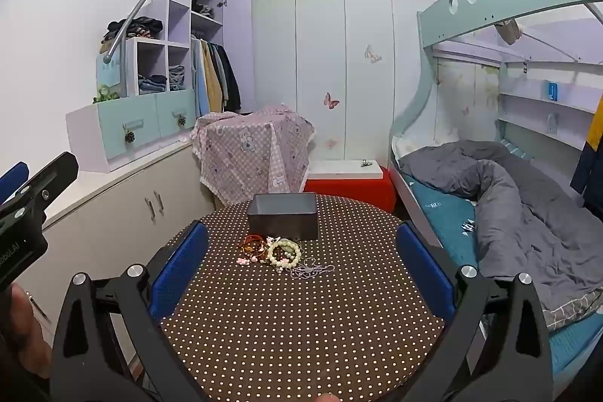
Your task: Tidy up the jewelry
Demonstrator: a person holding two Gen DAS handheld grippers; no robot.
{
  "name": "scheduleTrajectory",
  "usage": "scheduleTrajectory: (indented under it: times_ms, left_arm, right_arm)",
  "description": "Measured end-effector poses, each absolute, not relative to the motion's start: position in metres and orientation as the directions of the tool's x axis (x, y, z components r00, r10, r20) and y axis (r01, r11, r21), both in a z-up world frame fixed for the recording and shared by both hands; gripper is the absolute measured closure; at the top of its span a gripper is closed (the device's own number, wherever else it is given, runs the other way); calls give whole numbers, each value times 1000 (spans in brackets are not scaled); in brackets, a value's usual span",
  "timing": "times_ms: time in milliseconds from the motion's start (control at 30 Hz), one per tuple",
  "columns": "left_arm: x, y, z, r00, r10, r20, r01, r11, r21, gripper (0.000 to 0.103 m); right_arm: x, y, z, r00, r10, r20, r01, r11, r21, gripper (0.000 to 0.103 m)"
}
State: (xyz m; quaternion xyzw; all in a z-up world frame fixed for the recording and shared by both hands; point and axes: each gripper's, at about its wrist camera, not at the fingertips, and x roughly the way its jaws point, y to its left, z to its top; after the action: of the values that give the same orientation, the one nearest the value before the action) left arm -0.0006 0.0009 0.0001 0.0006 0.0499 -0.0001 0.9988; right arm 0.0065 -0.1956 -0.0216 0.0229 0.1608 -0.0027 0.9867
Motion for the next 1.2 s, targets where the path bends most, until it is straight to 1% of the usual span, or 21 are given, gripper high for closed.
scheduleTrajectory:
  times_ms: [200,233,733,1200]
  left_arm:
    - [0,2,-1,994,3,-108,-2,1000,8,5]
    - [0,2,-2,994,3,-111,-2,1000,9,5]
    - [-3,-1,5,995,51,-89,-49,999,22,5]
    - [-3,1,9,995,42,-92,-40,999,22,5]
  right_arm:
    - [14,-196,-18,946,5,-323,8,999,39,7]
    - [7,-195,-21,952,6,-306,7,999,41,7]
    - [0,-192,-5,964,-4,-265,10,1000,20,7]
    - [1,-186,0,969,-5,-246,6,1000,3,7]
